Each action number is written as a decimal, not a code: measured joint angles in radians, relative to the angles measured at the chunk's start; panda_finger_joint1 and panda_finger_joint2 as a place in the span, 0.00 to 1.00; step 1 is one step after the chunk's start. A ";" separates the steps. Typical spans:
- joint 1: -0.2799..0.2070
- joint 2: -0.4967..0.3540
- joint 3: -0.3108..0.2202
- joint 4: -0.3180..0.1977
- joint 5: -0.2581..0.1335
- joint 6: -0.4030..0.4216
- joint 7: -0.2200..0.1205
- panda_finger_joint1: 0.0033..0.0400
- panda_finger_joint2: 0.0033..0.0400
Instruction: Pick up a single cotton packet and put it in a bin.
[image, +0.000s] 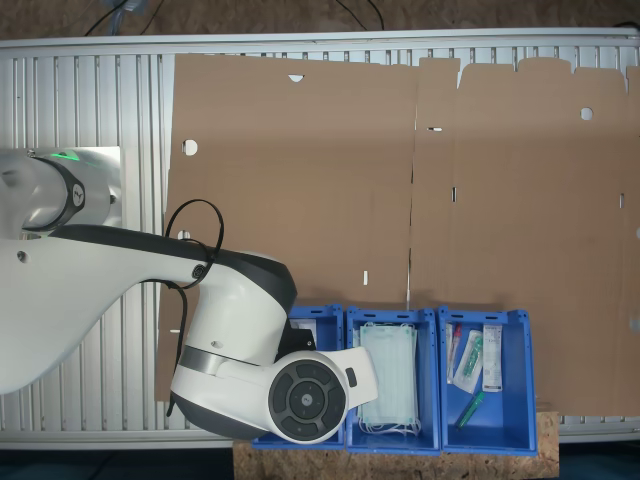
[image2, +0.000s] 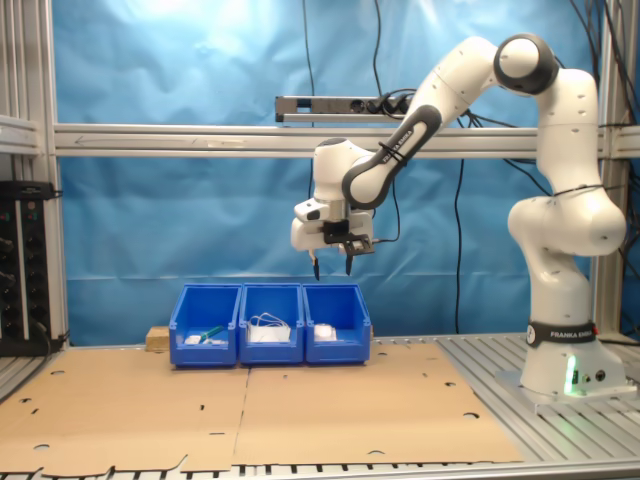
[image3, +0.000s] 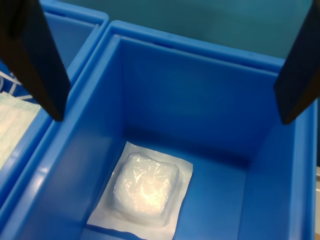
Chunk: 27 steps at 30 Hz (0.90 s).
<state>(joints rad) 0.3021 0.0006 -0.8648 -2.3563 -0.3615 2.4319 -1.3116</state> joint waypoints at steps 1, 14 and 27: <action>0.000 0.000 0.000 0.000 0.000 0.000 0.000 0.70 0.70; 0.000 0.000 0.000 0.000 0.000 0.000 -0.002 1.00 1.00; 0.000 0.000 0.000 0.000 0.000 0.000 -0.003 1.00 1.00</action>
<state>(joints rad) 0.3021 0.0006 -0.8648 -2.3563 -0.3616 2.4319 -1.3142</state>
